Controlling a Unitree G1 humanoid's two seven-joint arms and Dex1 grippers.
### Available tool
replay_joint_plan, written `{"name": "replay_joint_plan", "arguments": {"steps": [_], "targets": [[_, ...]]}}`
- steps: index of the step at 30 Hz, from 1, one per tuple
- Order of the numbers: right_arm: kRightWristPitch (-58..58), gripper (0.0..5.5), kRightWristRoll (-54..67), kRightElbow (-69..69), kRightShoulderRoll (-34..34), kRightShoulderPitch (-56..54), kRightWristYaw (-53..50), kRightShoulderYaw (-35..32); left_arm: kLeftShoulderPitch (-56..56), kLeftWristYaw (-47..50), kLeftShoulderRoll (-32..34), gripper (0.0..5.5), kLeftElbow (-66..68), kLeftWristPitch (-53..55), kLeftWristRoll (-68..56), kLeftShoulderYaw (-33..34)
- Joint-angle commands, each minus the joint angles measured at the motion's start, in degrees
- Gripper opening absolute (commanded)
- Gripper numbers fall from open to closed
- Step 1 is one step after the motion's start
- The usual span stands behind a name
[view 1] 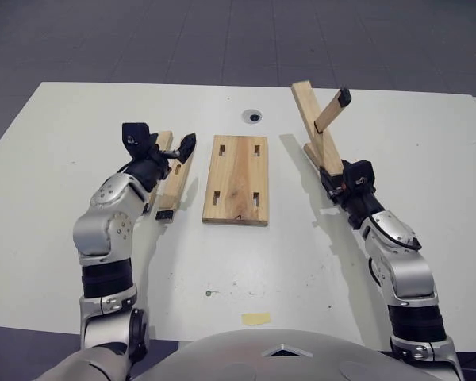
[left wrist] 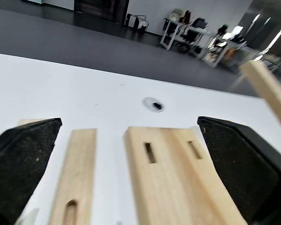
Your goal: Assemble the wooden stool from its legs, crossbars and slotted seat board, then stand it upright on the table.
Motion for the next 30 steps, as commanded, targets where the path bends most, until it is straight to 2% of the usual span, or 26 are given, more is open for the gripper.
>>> {"name": "replay_joint_plan", "arguments": {"steps": [1, 3, 9, 13, 18, 24, 30], "targets": [[-9.71, 2.06, -1.86, -0.43, 0.10, -0.05, 2.91, 2.75, -4.56, -4.84, -1.54, 5.40, -3.96, 9.35, -14.57, 0.91], [-13.08, 2.06, -3.10, -1.28, 0.14, -0.79, 3.60, 3.95, -6.95, -4.80, -2.65, 5.40, -4.10, 13.16, -22.73, 2.57], [-17.59, 2.06, -4.89, -3.98, 2.36, -1.85, 4.72, 8.42, -13.75, 3.93, -4.79, 5.40, 3.21, 13.47, -25.36, 4.74], [-18.54, 2.06, -6.85, -4.74, 2.42, -2.40, 6.05, 11.17, -16.72, 10.70, -7.63, 5.40, 6.05, 14.58, -32.60, 8.81], [-18.64, 2.06, -6.83, -4.66, 2.64, -3.12, 6.94, 11.40, -19.24, 12.94, -6.07, 5.40, 6.87, 14.82, -42.82, 12.14], [-18.62, 2.06, -6.17, -4.96, 2.96, -2.65, 8.09, 12.16, -19.92, 13.86, -3.36, 4.54, 8.34, 13.42, -43.09, 10.67], [-17.62, 2.06, -4.06, -5.55, 3.78, -2.62, 8.95, 12.40, -18.62, 9.12, -0.83, 3.53, 6.69, 12.70, -41.16, 7.27]]}}
